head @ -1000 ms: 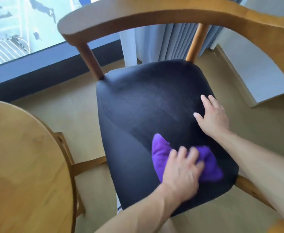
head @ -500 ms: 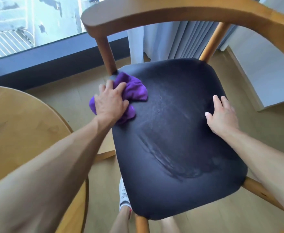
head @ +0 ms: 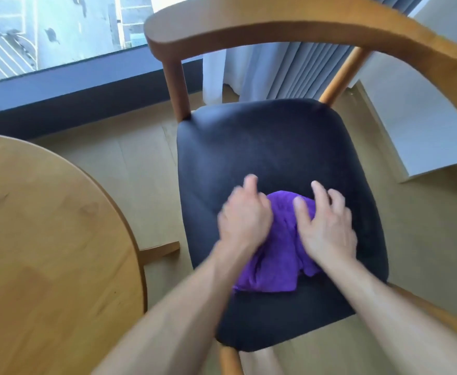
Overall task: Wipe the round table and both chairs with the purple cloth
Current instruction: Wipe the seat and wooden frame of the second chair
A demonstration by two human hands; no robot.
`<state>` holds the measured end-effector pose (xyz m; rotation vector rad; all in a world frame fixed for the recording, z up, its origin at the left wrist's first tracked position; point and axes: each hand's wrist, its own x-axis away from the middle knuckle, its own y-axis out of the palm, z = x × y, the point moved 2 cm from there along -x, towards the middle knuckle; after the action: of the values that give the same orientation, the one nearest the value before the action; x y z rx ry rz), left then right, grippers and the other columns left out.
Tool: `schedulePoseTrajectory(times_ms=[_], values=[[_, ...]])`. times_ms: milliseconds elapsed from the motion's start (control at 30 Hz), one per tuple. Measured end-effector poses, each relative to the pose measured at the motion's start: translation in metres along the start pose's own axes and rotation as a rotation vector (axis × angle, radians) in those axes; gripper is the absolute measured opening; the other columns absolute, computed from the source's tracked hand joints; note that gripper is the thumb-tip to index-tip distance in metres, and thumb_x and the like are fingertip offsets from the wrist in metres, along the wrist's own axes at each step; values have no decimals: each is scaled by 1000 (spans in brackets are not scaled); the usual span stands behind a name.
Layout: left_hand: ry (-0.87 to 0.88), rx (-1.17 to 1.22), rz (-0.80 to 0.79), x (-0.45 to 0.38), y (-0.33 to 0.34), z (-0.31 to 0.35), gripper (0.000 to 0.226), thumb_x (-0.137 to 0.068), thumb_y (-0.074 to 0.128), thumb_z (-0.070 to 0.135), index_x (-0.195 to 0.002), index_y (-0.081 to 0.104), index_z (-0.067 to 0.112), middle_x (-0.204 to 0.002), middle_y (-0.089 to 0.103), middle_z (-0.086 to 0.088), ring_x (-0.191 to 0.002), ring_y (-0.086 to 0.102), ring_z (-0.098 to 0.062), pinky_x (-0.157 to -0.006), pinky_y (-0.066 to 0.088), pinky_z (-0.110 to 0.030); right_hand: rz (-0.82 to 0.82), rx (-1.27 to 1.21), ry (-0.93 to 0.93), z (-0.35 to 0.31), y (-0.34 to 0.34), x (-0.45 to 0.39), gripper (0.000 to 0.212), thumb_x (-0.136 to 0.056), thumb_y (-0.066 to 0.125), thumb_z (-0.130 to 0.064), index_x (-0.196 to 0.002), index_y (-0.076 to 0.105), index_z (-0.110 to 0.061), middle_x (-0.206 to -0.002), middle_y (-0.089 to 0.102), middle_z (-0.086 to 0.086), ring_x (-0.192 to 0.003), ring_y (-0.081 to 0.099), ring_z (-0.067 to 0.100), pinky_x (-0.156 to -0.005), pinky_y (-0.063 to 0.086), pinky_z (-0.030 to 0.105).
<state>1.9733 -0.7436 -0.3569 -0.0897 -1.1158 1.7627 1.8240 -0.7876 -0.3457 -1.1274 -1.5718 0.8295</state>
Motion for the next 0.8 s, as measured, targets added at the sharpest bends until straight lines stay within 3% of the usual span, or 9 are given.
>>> schedulePoseTrajectory(times_ms=[100, 200, 300, 400, 500, 633, 800], values=[[222, -340, 189, -61, -55, -30, 44, -95, 45, 20, -139, 49, 22, -133, 53, -8, -118, 50, -34, -94, 45, -47, -138, 136, 24, -11, 21, 44, 89, -77, 37, -83, -149, 6, -43, -155, 9, -2, -129, 29, 32, -91, 46, 55], [430, -522, 37, -105, -80, -48, 48, -98, 44, 23, -146, 44, 25, -148, 43, -2, -131, 43, -31, -102, 43, -47, -137, 163, -19, -33, 45, 59, 101, -77, 61, -63, -151, -2, -37, -153, 5, 7, -123, 31, 34, -86, 49, 50], [499, -546, -98, -128, -91, -57, 44, -100, 39, 19, -141, 52, 30, -144, 48, 5, -129, 46, -28, -100, 46, -45, -68, 138, -107, -68, 65, 57, 91, -82, 65, -33, -153, 9, -30, -149, 17, 13, -116, 37, 36, -85, 50, 46], [525, -513, -94, -140, -102, -52, 42, -99, 38, 16, -128, 66, 29, -139, 58, 11, -127, 53, -23, -102, 45, -35, 27, 212, -322, -103, 77, 46, 84, -84, 67, -33, -153, 20, -30, -150, 27, 12, -112, 42, 34, -83, 48, 45], [491, -561, -97, -148, -112, -43, 42, -100, 37, 19, -128, 65, 31, -137, 62, 2, -126, 55, -28, -101, 43, -35, 77, 235, -522, -126, 82, 33, 88, -81, 70, -40, -154, 21, -28, -149, 35, 4, -108, 46, 29, -82, 47, 43], [505, -616, -76, -147, -109, -30, 41, -101, 35, 23, -130, 64, 29, -136, 62, -3, -126, 55, -31, -101, 44, -39, 24, 216, -725, -140, 87, 24, 81, -81, 70, -35, -151, 31, -22, -147, 42, -3, -110, 48, 26, -83, 46, 40], [516, -639, -83, -133, -92, -40, 40, -103, 36, 27, -136, 58, 21, -143, 52, -7, -126, 49, -34, -105, 36, -39, -125, 165, -881, -122, 77, 34, 65, -75, 66, -27, -137, 49, -26, -136, 50, -7, -104, 49, 25, -77, 48, 43]])
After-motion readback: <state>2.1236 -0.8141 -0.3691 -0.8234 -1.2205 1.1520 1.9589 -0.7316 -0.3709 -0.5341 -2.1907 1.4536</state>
